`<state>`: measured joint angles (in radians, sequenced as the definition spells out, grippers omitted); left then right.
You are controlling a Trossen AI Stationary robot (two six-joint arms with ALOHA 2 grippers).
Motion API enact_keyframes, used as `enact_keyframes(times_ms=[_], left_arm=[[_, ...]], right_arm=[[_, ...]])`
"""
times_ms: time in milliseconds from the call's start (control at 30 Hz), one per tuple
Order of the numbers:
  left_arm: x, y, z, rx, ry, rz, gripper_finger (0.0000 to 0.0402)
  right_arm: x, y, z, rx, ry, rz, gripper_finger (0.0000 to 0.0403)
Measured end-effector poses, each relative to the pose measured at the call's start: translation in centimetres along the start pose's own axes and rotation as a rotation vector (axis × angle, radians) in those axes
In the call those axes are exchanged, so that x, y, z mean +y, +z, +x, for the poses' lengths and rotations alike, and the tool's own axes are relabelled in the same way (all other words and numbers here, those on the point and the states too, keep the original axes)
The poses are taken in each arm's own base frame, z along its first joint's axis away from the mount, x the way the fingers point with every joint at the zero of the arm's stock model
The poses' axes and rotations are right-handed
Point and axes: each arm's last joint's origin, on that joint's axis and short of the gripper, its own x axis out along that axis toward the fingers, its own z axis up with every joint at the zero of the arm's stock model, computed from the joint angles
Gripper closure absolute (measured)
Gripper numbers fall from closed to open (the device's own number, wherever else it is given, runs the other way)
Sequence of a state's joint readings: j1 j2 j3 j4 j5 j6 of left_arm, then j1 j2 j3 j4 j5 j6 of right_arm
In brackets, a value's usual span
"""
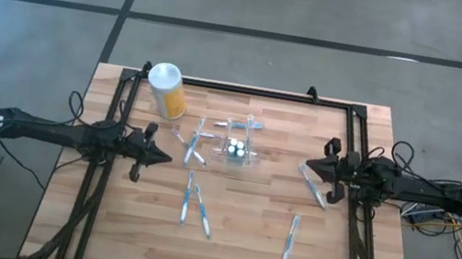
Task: Pick & Place toothbrushing station
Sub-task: Put the blue toothbrush into the left section of the transparent organizer
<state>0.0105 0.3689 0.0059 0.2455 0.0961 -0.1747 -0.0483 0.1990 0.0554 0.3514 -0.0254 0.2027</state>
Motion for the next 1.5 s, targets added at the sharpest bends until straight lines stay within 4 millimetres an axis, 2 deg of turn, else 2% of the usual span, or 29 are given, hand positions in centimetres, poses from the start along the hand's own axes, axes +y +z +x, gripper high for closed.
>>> enact_keyframes(times_ms=[133,333,400,500,700,867,1067,1200,1333,1500], left_arm=[[0.0,0.0,0.0,0.001,-0.004,-0.053,0.0394],[0.0,0.0,0.0,-0.001,-0.005,-0.085,0.0395],[0.1,0.6,0.0,-0.022,0.079,-0.150,0.0393],[0.0,3.2,0.2,-0.063,0.174,-0.180,0.0396],[0.4,6.3,1.2,0.200,0.567,-0.192,0.0391],[0.4,8.1,3.8,0.421,0.673,-0.201,0.0344],[1.1,8.9,8.8,0.531,0.727,-0.193,0.0257],[2.1,8.6,11.6,0.567,0.856,-0.170,0.0197],[3.4,8.0,13.6,0.629,0.866,-0.201,0.0148],[5.2,6.3,14.4,0.760,0.921,-0.218,0.0118]], right_arm=[[-0.2,-1.0,-0.5,-0.010,-0.015,-0.028,0.0392],[-0.7,-1.8,-0.7,0.061,-0.145,-0.075,0.0392],[-0.8,-1.9,-0.7,0.066,-0.147,-0.100,0.0392],[-0.8,-1.9,-0.7,0.070,-0.152,-0.130,0.0392],[-1.2,-2.4,-0.6,0.117,-0.249,-0.135,0.0392],[-1.2,-2.8,-0.5,0.155,-0.259,-0.126,0.0392],[-1.3,-3.0,-0.4,0.179,-0.262,-0.124,0.0392],[-1.3,-3.2,-0.4,0.191,-0.264,-0.113,0.0392],[-1.3,-3.2,-0.3,0.197,-0.266,-0.099,0.0392],[-1.3,-3.2,-0.3,0.197,-0.265,-0.103,0.0392]])
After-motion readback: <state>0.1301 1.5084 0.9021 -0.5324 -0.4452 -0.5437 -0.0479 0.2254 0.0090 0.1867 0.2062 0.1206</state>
